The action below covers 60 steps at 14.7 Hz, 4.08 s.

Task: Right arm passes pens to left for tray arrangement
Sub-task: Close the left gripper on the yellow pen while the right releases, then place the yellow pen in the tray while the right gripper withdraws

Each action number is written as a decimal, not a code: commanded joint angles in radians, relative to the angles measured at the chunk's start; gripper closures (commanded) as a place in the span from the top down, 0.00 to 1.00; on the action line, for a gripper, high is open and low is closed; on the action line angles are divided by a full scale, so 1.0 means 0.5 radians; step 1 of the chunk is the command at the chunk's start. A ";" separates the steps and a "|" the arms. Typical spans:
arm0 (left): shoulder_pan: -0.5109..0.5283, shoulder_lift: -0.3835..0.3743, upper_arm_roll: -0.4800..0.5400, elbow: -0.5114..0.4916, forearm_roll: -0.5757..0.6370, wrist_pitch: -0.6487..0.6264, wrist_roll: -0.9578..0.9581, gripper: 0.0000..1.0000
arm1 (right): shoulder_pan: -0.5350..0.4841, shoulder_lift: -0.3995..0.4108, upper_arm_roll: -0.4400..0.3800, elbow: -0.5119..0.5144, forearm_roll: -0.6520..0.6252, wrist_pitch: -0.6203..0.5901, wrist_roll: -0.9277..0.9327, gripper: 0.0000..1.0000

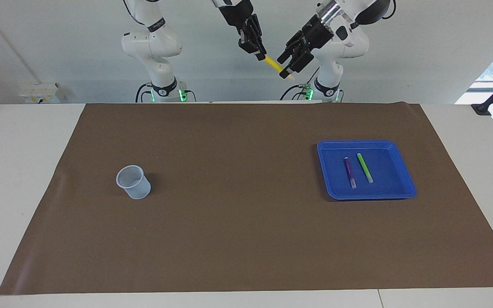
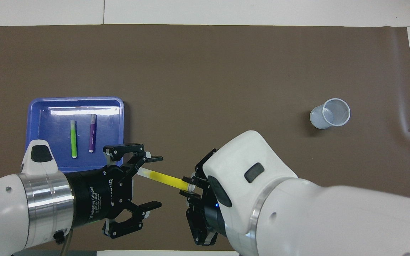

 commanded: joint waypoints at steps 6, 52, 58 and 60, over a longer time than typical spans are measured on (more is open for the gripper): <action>0.019 -0.066 -0.044 -0.025 0.077 0.027 -0.086 0.25 | -0.016 0.025 0.015 0.040 -0.035 -0.011 -0.024 0.00; 1.068 1.345 -0.032 -0.178 1.847 0.831 3.295 0.00 | 0.023 0.458 -1.160 0.301 -1.062 -0.265 1.488 1.00; 1.068 1.345 -0.032 -0.187 1.847 0.840 3.295 1.00 | 0.023 0.489 -1.150 0.372 -1.035 -0.557 1.874 1.00; 1.068 1.345 -0.032 -0.184 1.847 0.840 3.295 1.00 | 0.023 0.479 -1.144 0.359 -1.041 -0.637 1.915 1.00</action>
